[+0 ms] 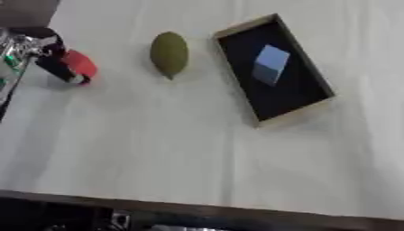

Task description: Pick up objects on the table and place them in the box.

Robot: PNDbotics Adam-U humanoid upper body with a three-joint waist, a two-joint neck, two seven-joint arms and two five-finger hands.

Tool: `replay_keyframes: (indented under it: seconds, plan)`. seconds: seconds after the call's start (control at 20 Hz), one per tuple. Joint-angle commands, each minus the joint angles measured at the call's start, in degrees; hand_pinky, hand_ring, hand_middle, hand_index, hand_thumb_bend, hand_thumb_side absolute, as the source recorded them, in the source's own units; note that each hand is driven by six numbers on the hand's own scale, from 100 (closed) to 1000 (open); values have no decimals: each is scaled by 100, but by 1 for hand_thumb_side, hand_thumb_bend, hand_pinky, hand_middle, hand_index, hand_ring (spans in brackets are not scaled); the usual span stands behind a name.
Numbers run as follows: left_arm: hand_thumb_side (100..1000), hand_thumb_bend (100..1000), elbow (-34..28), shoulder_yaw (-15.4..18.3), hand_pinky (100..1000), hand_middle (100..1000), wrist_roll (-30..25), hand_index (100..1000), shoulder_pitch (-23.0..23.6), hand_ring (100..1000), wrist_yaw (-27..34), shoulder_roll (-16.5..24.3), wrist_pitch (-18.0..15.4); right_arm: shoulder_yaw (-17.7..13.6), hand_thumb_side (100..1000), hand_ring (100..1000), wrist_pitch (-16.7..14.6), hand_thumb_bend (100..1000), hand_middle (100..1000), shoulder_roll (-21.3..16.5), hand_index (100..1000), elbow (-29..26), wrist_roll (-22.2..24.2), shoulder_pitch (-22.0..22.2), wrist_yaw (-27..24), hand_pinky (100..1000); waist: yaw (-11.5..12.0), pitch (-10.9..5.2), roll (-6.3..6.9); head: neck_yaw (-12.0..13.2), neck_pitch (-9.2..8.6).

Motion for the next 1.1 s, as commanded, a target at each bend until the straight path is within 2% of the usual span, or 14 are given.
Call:
replay_keyframes:
  seconds: [0.05, 0.1, 0.3, 0.7, 0.75, 0.8, 1.1]
  plan:
    - [408, 341, -188, 56, 835, 614, 31, 589, -85, 749, 96, 121, 88, -27, 644, 821, 20, 100, 590, -61, 882, -84, -13, -11, -35, 881, 3, -116, -4, 22, -20]
    - [443, 310, -224, 57, 835, 611, 45, 584, -85, 747, 126, 122, 116, -26, 644, 821, 26, 100, 590, -59, 882, -84, -10, -9, -34, 881, 3, -116, -3, 24, -21]
    - [447, 243, -414, 59, 833, 604, 72, 577, -87, 736, 196, 156, 176, -25, 643, 821, 38, 100, 590, -56, 882, -84, -6, -4, -32, 881, 2, -116, 5, 20, -16]
    - [343, 134, -869, 176, 820, 581, 165, 561, -232, 711, 389, 208, 292, -33, 642, 821, 29, 100, 590, -92, 881, -84, -15, 5, -28, 882, 24, -132, 5, -11, 5]
    - [402, 114, -975, 172, 818, 580, 188, 559, -294, 709, 431, 204, 283, -32, 642, 820, 25, 100, 590, -103, 881, -84, -16, 9, -26, 882, 29, -136, 2, -20, 14]
    - [328, 127, -1074, 157, 818, 579, 206, 558, -357, 708, 465, 199, 267, -32, 641, 820, 20, 100, 589, -113, 881, -84, -16, 13, -25, 882, 36, -140, -1, -32, 20]
    - [311, 136, -1502, -91, 818, 574, 165, 556, -1000, 701, 524, -112, 72, -13, 639, 820, 9, 100, 589, -158, 881, -84, 4, 28, -30, 882, 33, -183, -13, -125, 30]
